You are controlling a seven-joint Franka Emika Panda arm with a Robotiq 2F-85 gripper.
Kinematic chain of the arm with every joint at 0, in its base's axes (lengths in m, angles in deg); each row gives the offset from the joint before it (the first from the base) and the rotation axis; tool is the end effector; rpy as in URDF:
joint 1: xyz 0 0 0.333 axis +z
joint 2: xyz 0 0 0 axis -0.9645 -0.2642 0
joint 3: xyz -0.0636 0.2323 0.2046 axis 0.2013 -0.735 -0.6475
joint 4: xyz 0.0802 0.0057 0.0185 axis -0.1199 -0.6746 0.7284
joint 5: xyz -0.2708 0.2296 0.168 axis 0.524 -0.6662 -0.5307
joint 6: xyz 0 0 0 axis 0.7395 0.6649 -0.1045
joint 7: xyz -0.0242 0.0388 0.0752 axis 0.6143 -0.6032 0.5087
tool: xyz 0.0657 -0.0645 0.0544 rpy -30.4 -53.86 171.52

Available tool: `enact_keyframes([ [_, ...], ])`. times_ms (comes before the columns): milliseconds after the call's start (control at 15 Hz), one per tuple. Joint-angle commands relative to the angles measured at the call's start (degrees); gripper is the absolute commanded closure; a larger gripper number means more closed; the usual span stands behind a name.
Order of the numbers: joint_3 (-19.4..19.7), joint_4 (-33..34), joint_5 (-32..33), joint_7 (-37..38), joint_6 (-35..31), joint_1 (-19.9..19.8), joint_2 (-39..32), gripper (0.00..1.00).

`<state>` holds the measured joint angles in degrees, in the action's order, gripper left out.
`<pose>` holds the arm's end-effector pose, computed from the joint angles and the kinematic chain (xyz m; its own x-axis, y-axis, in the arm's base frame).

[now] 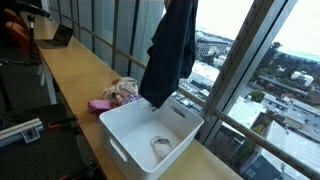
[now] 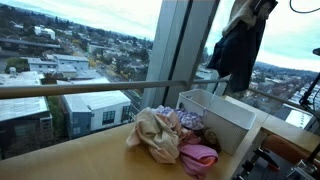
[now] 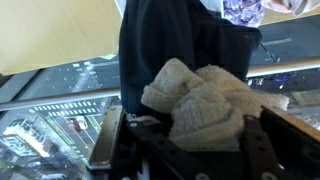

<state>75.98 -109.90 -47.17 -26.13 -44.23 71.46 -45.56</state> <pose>0.5534 -0.0689 0.6987 0.9246 -0.0969 0.3684 -0.1337 -0.9881 0.0758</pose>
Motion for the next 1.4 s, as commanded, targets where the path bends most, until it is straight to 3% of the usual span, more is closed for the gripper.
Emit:
enact_keyframes([
  [0, 0.81, 5.62, -1.35, -1.89, 2.42, -0.53, -3.68, 1.0],
  [600, 1.57, 2.83, -3.45, -3.6, 0.25, -2.54, -12.99, 1.0],
  [667, 1.43, 2.22, -3.38, -3.75, 0.0, -2.62, -13.68, 0.75],
  [800, 1.25, 0.96, -2.24, -3.63, -0.73, -2.43, -14.78, 0.67],
  [1333, 0.76, -0.05, -1.83, -3.13, -0.01, -1.73, -15.7, 0.09],
])
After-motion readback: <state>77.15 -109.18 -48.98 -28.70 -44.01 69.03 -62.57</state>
